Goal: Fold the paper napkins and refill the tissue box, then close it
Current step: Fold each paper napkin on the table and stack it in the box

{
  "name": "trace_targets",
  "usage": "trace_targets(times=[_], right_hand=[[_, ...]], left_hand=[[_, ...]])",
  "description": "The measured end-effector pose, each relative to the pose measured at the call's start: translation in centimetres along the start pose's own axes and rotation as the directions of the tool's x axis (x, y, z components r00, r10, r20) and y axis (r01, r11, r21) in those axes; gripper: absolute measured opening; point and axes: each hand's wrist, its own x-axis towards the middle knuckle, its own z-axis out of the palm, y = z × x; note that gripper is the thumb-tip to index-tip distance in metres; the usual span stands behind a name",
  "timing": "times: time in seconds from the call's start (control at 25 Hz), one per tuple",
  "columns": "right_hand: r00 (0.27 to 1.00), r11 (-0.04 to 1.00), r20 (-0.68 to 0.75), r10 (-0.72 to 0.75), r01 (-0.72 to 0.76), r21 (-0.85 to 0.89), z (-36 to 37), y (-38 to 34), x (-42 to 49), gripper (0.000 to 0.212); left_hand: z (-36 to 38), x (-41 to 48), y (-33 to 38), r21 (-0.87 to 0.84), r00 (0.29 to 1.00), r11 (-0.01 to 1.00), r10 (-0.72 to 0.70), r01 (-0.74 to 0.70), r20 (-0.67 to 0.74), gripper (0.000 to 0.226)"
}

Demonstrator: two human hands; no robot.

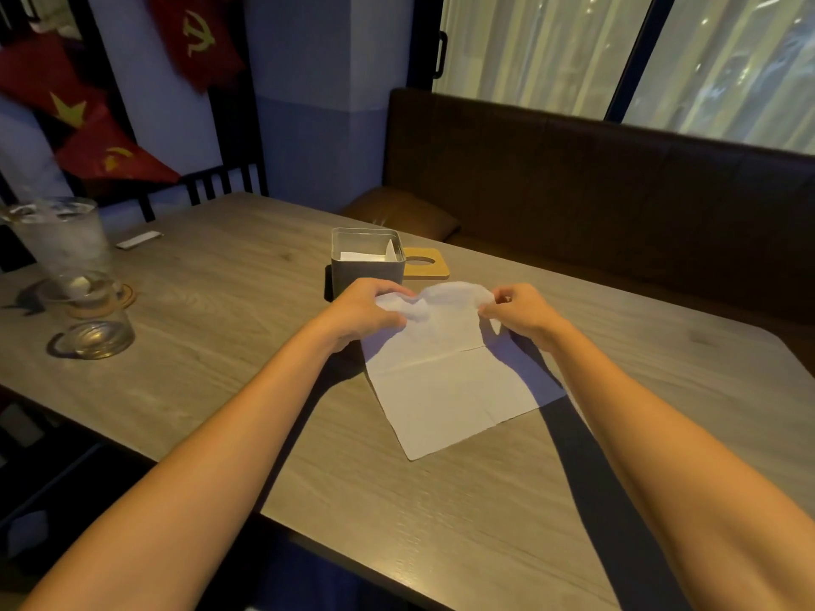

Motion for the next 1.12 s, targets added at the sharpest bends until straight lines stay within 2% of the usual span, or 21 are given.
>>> trace_targets(times=[0.12, 0.2, 0.32, 0.44, 0.6, 0.8, 0.96, 1.12], right_hand=[[0.999, 0.99, -0.007, -0.048, 0.049, 0.136, -1.4, 1.0, -1.3, 0.008], [0.995, 0.977, 0.004, -0.096, 0.093, 0.194, -2.6, 1.9, -2.2, 0.015], [0.983, 0.952, 0.052, -0.177, 0.158, 0.263, -4.3, 3.3, -3.7, 0.021], [0.98, 0.966, 0.084, -0.182, 0.163, 0.202, -5.4, 4.8, -5.4, 0.005], [0.979, 0.982, 0.12, -0.167, 0.154, 0.109, -5.4, 6.7, -7.1, 0.017], [0.979, 0.987, 0.123, -0.16, 0.156, 0.038, -4.8, 8.1, -8.1, 0.022], [0.983, 0.987, 0.084, -0.162, 0.161, 0.018, -4.7, 8.6, -8.6, 0.029], [0.983, 0.986, 0.087, -0.164, 0.163, 0.019, -4.6, 8.6, -8.7, 0.032]], left_hand=[[0.1, -0.6, 0.0, -0.059, 0.993, 0.993, 0.098, -0.102, -0.064, 0.048], [0.2, -1.4, 0.1, -0.036, 0.971, 0.974, 0.217, -0.222, -0.1, 0.039], [0.7, -3.2, 0.0, 0.022, 0.925, 0.928, 0.372, -0.371, -0.082, 0.032], [1.8, -5.5, -0.4, 0.075, 0.898, 0.895, 0.441, -0.439, -0.003, 0.037], [3.4, -8.0, -1.5, 0.162, 0.855, 0.839, 0.51, -0.519, 0.095, 0.045], [4.2, -9.1, -2.6, 0.322, 0.739, 0.666, 0.621, -0.673, 0.261, 0.041], [4.6, -9.6, -2.7, 0.4, 0.743, 0.628, 0.598, -0.667, 0.299, 0.033], [4.5, -9.5, -3.1, 0.421, 0.746, 0.623, 0.613, -0.659, 0.259, 0.029]])
